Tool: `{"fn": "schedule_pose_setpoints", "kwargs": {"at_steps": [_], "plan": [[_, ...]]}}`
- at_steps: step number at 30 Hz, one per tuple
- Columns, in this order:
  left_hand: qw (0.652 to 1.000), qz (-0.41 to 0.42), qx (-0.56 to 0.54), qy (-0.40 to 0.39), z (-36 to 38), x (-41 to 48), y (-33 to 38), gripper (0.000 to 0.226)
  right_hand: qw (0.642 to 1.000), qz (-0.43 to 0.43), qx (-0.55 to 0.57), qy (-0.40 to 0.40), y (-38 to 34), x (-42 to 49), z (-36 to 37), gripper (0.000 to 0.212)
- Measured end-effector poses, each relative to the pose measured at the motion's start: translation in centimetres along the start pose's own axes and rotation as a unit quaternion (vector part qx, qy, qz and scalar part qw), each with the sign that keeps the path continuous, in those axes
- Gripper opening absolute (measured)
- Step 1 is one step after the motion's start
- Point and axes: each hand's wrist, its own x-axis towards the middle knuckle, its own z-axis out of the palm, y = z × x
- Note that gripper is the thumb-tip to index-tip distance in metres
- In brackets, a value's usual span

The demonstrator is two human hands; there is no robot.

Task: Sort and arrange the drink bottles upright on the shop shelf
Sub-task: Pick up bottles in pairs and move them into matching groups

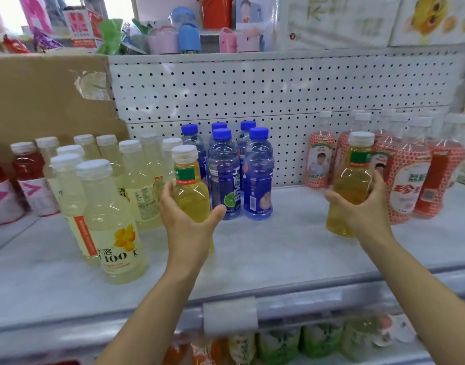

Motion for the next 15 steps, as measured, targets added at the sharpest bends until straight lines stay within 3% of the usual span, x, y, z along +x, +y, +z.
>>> {"fn": "schedule_pose_setpoints", "kwargs": {"at_steps": [3,6,11,15], "plan": [[1.000,-0.017,-0.004,-0.010,-0.1,0.3,-0.2,0.095,1.000,0.003,-0.014,-0.017,0.4,-0.2,0.4,0.083],[0.998,-0.037,-0.001,-0.044,-0.2,0.3,-0.1,0.079,0.996,0.010,-0.006,-0.085,-0.2,-1.9,1.5,0.073],[0.994,-0.022,-0.004,-0.103,0.3,-1.2,0.1,0.079,0.982,-0.008,0.046,-0.184,-2.2,-6.0,3.9,0.068],[0.992,-0.005,-0.035,-0.119,0.5,-2.8,0.5,0.066,0.971,-0.006,0.070,-0.229,-3.1,-8.2,5.2,0.063]]}}
